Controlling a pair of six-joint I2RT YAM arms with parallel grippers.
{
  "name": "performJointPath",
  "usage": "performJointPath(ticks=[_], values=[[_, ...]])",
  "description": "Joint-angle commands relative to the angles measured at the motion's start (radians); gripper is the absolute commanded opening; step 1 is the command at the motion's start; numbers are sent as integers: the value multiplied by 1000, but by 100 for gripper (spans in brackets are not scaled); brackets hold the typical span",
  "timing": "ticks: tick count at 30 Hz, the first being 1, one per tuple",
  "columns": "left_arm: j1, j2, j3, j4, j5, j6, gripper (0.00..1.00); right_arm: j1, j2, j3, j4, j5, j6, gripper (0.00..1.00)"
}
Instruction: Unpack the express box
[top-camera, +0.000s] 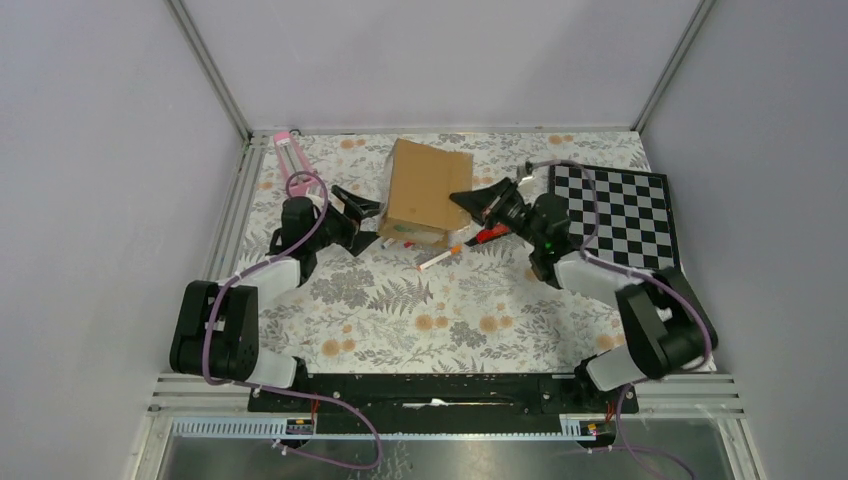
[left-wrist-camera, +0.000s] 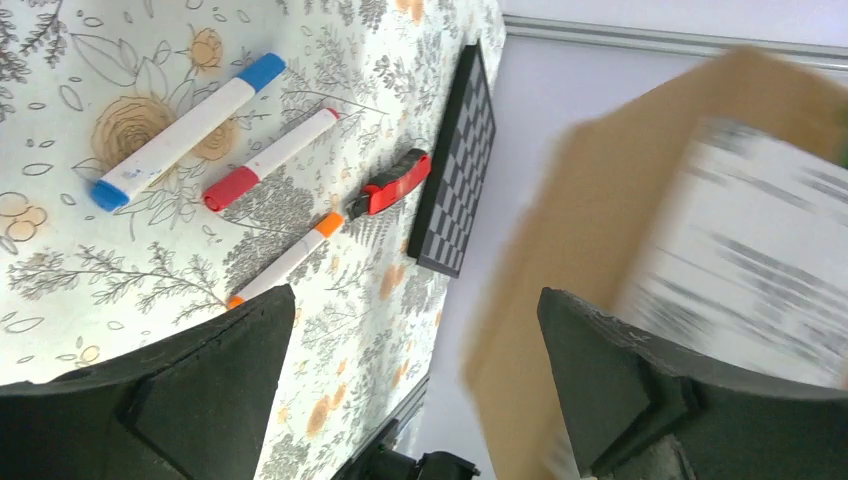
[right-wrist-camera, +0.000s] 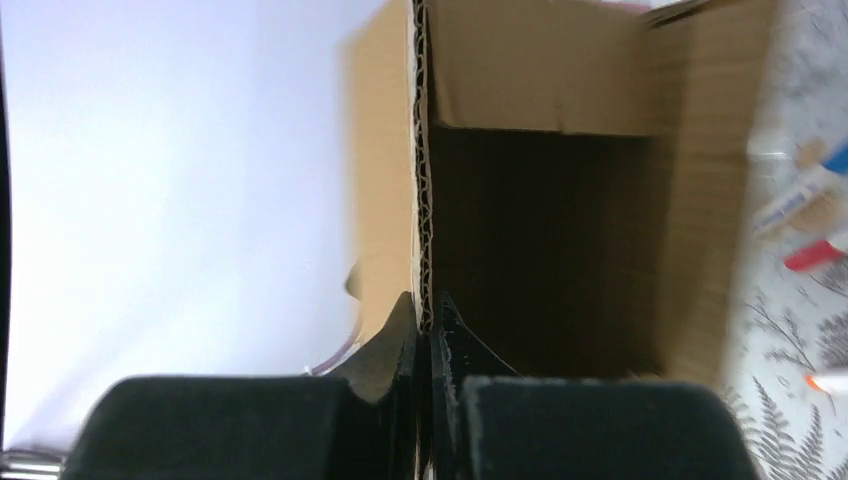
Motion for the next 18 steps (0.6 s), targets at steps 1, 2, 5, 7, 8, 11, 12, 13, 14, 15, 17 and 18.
performJointPath(ticks=[1, 2, 5, 7, 8, 11, 12, 13, 14, 15, 17, 18], values=[[2, -57, 77, -130, -31, 143, 99, -33, -215, 116, -226, 36, -156, 0], [2, -64, 85, -147, -38, 157, 99, -36, -253, 149, -313, 53, -208, 0], [2, -76, 113, -194, -48, 193, 99, -37, -326, 278, -621, 122, -403, 0], [0, -85, 134, -221, -52, 215, 99, -37, -345, 362, -804, 173, -541, 0], [-4, -89, 148, -239, -56, 230, 99, -37, -342, 400, -871, 202, -597, 0], [-25, -92, 201, -307, -71, 283, 99, -37, -313, 492, -1024, 282, -727, 0], [-36, -94, 221, -332, -80, 303, 99, -37, -300, 515, -1070, 317, -761, 0], [-45, -94, 237, -352, -88, 322, 99, -37, -285, 535, -1101, 351, -797, 0], [-54, -96, 254, -374, -98, 342, 99, -37, -265, 555, -1129, 400, -829, 0], [-65, -98, 270, -398, -111, 358, 99, -37, -244, 582, -1157, 436, -862, 0], [-81, -101, 293, -430, -124, 383, 99, -37, -193, 626, -1198, 502, -916, 0], [-89, -103, 300, -437, -128, 391, 99, -36, -171, 646, -1210, 527, -938, 0]])
